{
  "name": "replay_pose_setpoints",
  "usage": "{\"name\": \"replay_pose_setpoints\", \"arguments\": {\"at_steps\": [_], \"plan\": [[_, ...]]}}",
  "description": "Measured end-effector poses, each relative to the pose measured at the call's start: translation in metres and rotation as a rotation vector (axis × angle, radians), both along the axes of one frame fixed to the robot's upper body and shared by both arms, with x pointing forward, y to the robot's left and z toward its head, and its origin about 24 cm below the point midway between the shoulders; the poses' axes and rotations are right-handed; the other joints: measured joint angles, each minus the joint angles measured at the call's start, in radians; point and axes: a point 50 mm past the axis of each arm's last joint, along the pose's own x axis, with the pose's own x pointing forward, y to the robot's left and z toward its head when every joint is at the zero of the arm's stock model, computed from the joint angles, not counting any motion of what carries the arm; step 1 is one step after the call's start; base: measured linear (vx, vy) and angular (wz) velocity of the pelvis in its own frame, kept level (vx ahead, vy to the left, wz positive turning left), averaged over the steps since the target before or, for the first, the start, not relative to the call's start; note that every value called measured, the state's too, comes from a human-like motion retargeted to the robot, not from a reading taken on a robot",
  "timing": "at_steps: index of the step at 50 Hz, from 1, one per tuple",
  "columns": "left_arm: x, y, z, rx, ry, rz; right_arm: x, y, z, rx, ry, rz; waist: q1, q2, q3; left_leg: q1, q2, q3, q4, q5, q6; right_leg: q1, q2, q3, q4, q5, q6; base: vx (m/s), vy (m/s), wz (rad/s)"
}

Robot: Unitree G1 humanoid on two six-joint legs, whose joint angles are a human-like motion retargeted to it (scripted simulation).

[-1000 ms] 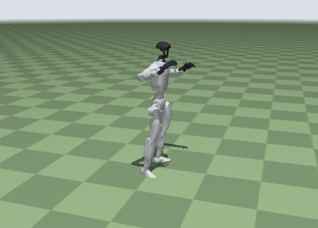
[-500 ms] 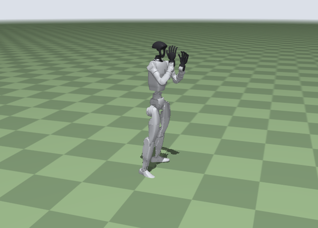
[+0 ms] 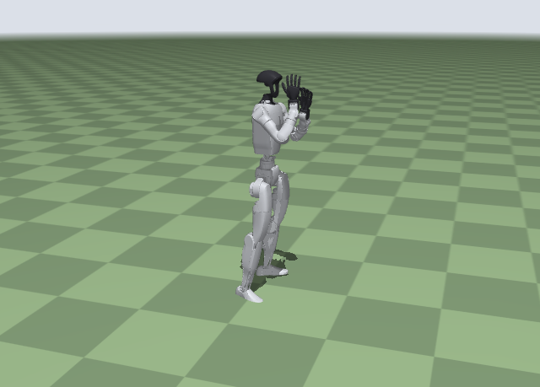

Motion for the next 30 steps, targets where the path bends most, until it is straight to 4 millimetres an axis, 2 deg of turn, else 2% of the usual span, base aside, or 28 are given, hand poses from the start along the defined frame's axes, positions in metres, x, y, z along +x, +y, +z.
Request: {"name": "replay_pose_setpoints", "arguments": {"at_steps": [3,8,10,12,15,19,20,22,25,28,30], "plan": [[-0.006,-0.003,0.002,-0.019,-0.033,-0.003,0.009,0.000,-0.015,-0.023,0.071,0.018,0.007,-0.005,0.005,-0.002,0.005,0.000,0.010,-0.007,0.001,0.003,0.004,0.000,-0.001,0.000,0.000,0.00,0.00,-0.07],[0.001,-0.024,0.043,-0.074,-0.173,0.046,0.002,-0.008,-0.069,-0.111,0.258,0.031,-0.013,-0.010,0.020,-0.005,0.000,-0.047,0.011,-0.001,-0.022,0.028,-0.009,-0.051,0.012,-0.017,-0.002,0.00,0.02,0.50],[0.008,-0.029,0.056,-0.086,-0.188,0.094,-0.004,-0.008,-0.075,-0.147,0.267,0.024,-0.028,-0.009,0.020,-0.006,-0.001,-0.060,0.009,0.004,-0.032,0.033,-0.012,-0.064,0.019,-0.023,-0.006,-0.01,0.01,0.32],[0.018,-0.028,0.059,-0.084,-0.177,0.155,-0.009,-0.007,-0.064,-0.155,0.186,-0.023,-0.040,-0.006,0.014,-0.004,-0.001,-0.058,0.007,0.007,-0.033,0.030,-0.012,-0.061,0.024,-0.025,-0.008,0.00,0.00,0.00],[0.027,-0.016,0.047,-0.069,-0.132,0.225,-0.014,-0.004,-0.033,-0.107,0.013,-0.108,-0.042,0.001,0.004,0.002,0.000,-0.030,0.005,0.005,-0.022,0.013,-0.008,-0.029,0.026,-0.020,-0.007,-0.02,-0.02,-0.50],[0.017,0.009,0.012,-0.053,-0.018,0.166,-0.006,0.004,0.007,-0.016,-0.074,-0.079,-0.025,0.008,0.008,0.013,0.008,0.028,0.006,-0.004,0.002,-0.012,0.008,0.031,0.017,-0.005,0.000,-0.01,-0.04,-0.77],[0.012,0.012,0.003,-0.047,0.011,0.134,-0.004,0.005,0.013,-0.002,-0.073,-0.067,-0.019,0.009,0.009,0.014,0.012,0.041,0.006,-0.006,0.005,-0.017,0.016,0.043,0.011,0.000,0.000,-0.01,-0.06,-0.61],[0.003,0.012,-0.005,-0.027,0.029,0.087,0.001,0.004,0.011,-0.002,-0.048,-0.076,-0.009,0.008,0.010,0.012,0.020,0.054,0.007,-0.007,0.007,-0.022,0.028,0.054,-0.001,0.009,0.000,-0.01,-0.06,-0.37],[-0.006,0.004,0.005,-0.014,-0.059,0.072,0.005,-0.007,-0.012,-0.030,0.022,-0.111,0.001,0.003,0.015,0.004,0.026,0.047,0.006,-0.004,0.001,-0.020,0.035,0.045,-0.011,0.014,0.000,0.00,0.00,0.11],[-0.010,-0.011,0.036,-0.077,-0.200,0.103,-0.002,-0.015,-0.049,-0.070,0.152,-0.054,-0.010,-0.001,0.022,-0.006,0.023,0.016,0.006,0.001,-0.014,-0.010,0.026,0.012,-0.008,0.006,0.000,0.00,0.02,0.54],[-0.013,-0.019,0.054,-0.137,-0.256,0.107,-0.006,-0.016,-0.064,-0.094,0.218,0.004,-0.028,-0.003,0.020,-0.010,0.017,-0.004,0.006,0.003,-0.022,-0.003,0.016,-0.009,-0.001,-0.002,0.000,0.01,0.05,0.55]]}}
